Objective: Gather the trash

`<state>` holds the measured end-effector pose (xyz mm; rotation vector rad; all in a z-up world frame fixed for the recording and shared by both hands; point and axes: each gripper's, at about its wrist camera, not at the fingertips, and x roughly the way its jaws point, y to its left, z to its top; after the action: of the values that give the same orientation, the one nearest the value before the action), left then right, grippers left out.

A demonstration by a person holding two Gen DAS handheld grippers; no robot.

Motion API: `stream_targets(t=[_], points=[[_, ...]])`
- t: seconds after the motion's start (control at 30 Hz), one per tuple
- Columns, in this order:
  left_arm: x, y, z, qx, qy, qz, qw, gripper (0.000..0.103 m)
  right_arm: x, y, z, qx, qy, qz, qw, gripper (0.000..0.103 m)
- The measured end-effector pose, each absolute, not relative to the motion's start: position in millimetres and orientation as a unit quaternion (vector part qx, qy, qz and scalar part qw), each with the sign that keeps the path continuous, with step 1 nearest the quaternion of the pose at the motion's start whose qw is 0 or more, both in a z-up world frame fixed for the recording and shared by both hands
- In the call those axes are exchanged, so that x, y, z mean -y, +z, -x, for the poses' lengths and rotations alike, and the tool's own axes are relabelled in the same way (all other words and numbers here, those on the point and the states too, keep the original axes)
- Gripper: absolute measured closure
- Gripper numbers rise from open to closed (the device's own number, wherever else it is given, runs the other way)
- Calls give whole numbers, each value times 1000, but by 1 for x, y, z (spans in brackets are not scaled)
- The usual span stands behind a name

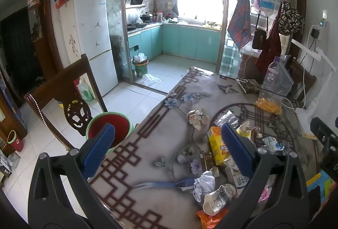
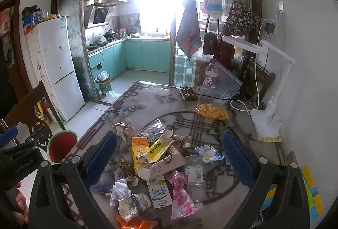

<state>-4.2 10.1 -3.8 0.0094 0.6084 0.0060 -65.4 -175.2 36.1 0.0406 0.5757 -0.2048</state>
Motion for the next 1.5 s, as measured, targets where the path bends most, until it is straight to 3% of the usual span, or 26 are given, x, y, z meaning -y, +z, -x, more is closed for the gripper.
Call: stream_targets(t=[1.5], points=[[-10,-7,1,-302,8,-14,953,4,178,22,57,-300,-103,-21,948,7]])
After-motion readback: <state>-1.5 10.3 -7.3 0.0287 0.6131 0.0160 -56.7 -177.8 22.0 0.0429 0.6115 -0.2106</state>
